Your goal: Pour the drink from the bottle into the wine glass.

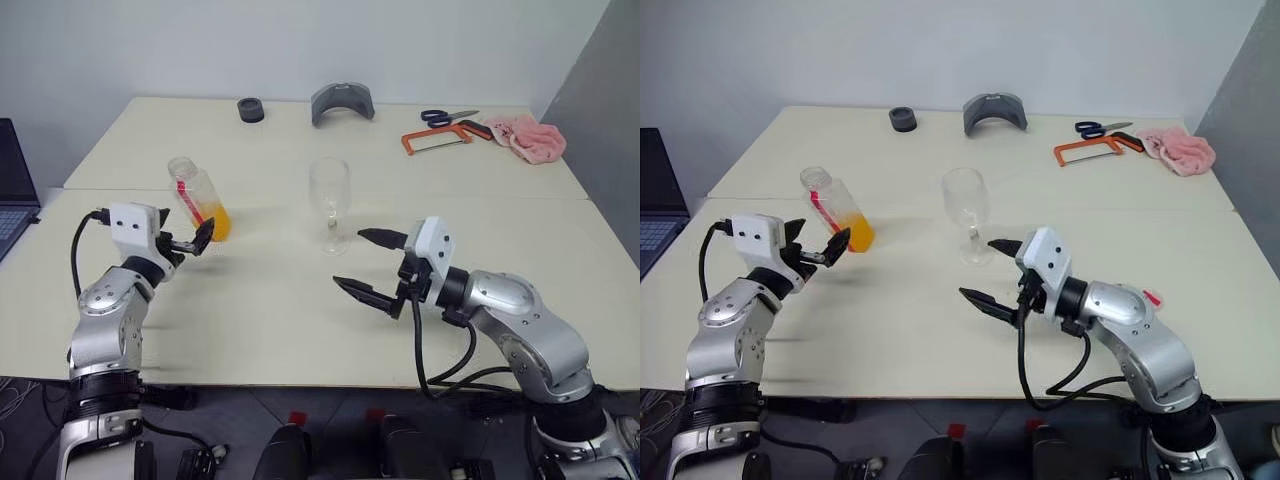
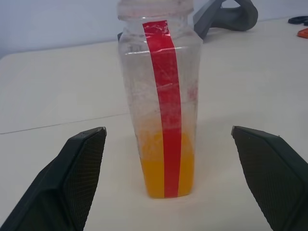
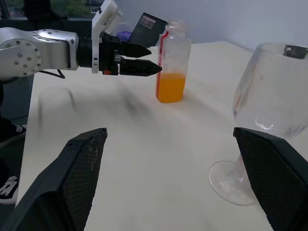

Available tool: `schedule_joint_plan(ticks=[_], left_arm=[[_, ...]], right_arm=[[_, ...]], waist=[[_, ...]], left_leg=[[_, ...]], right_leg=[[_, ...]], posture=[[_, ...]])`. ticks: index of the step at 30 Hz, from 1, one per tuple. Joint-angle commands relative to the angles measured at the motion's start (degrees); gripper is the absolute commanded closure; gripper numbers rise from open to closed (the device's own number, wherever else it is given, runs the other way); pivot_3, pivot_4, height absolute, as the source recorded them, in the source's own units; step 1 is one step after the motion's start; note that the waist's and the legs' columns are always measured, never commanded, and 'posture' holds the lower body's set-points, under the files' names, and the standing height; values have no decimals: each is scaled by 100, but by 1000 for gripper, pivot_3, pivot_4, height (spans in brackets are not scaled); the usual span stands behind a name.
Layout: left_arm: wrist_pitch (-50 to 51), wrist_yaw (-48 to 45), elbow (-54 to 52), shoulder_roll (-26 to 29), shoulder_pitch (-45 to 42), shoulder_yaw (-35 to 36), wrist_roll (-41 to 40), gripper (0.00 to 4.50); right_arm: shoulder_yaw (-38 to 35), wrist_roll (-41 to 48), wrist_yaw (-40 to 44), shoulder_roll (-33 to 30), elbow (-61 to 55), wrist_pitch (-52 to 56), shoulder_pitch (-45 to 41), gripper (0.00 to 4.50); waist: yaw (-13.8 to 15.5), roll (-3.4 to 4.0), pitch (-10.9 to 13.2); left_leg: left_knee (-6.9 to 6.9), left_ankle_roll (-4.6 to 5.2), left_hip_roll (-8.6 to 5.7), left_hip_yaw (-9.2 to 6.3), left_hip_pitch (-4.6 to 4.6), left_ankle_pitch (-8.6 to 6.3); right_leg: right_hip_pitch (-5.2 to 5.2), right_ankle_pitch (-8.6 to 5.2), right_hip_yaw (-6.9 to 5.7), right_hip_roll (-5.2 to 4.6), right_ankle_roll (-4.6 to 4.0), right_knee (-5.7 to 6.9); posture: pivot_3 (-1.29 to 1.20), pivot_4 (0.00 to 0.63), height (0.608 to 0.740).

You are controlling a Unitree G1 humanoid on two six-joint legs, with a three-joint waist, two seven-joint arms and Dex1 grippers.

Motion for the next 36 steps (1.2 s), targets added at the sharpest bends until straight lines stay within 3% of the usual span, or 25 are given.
schedule_joint_plan(ticks=[1, 17, 20, 27, 31, 36], left_arm=[[-137, -82, 216, 152, -319, -51, 120, 0], [-775, -425, 1969, 195, -1704, -343, 448, 0], [-852, -469, 2155, 171, -1811, -360, 443, 589], [-909, -493, 2275, 117, -1821, -313, 391, 2663], [-1008, -617, 2005, 29, -1748, -377, 346, 2819], [-1509, -742, 1388, 36, -1845, -976, 896, 2821]], right_arm=[[-82, 118, -114, 42, -278, 36, -159, 15], [94, 44, -179, 102, -226, -149, -78, 15], [89, 31, -202, 101, -223, -151, -81, 0], [102, -7, -253, 118, -216, -183, -91, 0], [49, -50, -314, 157, -215, -242, -86, 0], [-393, 192, -509, 282, -157, -179, -127, 0]], waist=[[3, 0, 0], [5, -1, 0], [5, -1, 0], [5, -1, 0], [8, -1, 0], [41, -3, 1]], left_leg=[[0, 0, -1, 0, 0, 0], [1, -1, -7, 1, -2, 0], [1, -1, -7, -1, -3, 0], [1, -1, -7, -1, -3, 0], [1, -1, -7, -2, -3, 0], [8, -2, -6, -9, -14, 1]], right_leg=[[0, 0, 0, 0, 0, -1], [-2, 0, -2, 2, 0, 1], [-2, 0, -3, 2, 0, 1], [-2, 0, -2, 2, 0, 1], [-2, 0, -3, 2, 0, 2], [-6, 0, -6, 1, 0, 2]], posture=[[0, 150, 740], [0, 150, 740], [0, 150, 740], [0, 150, 740], [0, 150, 740], [0, 150, 740]])
